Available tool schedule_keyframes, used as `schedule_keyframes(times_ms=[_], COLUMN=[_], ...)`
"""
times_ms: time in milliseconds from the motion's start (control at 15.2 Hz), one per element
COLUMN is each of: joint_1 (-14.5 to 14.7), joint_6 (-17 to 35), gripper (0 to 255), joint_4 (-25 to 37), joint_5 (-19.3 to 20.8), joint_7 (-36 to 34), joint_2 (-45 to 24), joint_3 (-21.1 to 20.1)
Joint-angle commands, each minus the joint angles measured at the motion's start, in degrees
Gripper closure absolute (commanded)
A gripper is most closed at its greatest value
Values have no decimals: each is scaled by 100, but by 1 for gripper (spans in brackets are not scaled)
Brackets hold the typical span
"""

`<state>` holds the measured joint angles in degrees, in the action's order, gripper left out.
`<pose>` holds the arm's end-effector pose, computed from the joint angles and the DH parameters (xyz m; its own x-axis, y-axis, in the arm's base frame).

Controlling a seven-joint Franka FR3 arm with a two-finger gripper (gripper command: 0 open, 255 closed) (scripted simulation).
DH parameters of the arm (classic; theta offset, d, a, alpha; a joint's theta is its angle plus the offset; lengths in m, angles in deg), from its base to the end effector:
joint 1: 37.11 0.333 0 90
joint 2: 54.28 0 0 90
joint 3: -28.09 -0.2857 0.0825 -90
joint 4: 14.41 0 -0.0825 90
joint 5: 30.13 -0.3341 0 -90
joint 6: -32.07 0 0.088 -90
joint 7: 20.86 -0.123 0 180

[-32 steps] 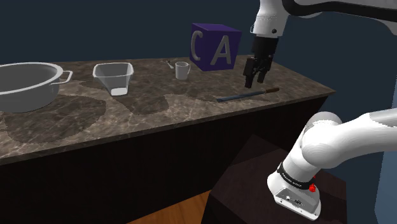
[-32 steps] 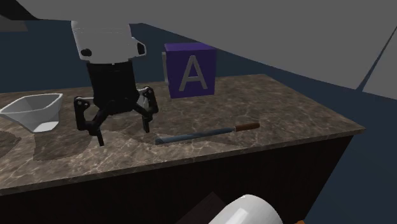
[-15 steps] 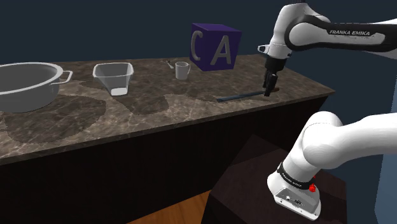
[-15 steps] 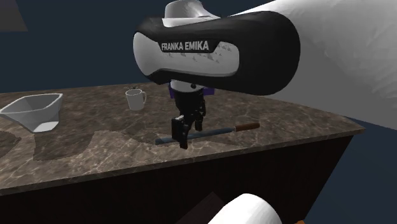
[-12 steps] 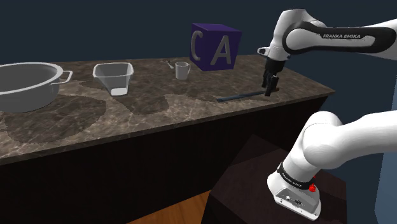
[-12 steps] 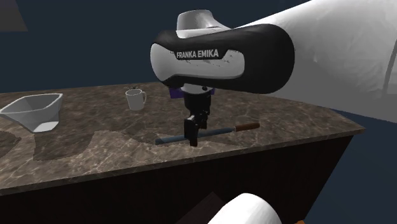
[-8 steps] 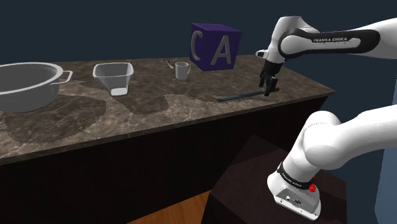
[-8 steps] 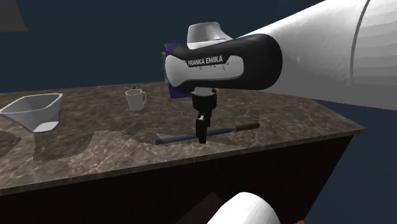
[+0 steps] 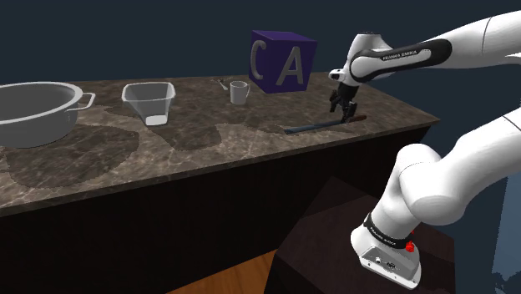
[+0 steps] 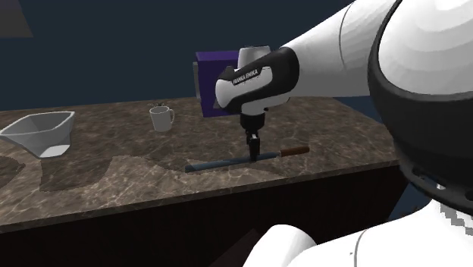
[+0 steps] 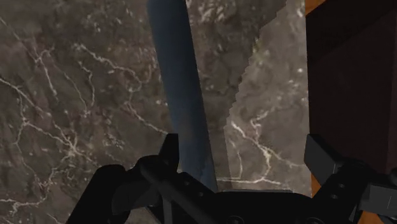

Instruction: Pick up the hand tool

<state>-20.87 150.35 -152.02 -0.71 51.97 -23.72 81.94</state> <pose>0.3032 -0.2828 0.4061 0.6028 0.7976 -0.0216 0.7973 -0.6012 0.0533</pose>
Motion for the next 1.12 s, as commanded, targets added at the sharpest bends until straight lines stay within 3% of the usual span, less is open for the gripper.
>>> schedule_keyframes(times_ms=[0,132,660,792,858,1056], joint_1=[403,975,1398,1398,1398,1397], joint_6=[316,640,1346,1346,1342,1341], gripper=[0,0,0,0,255,255], joint_4=[218,503,203,203,205,206], joint_5=[-103,-366,-534,-533,-534,-533], joint_7=[596,1249,1409,1408,1405,1404], joint_2=[-357,-808,-1226,-1225,-1224,-1223], joint_3=[493,1145,1780,1780,1775,1774])
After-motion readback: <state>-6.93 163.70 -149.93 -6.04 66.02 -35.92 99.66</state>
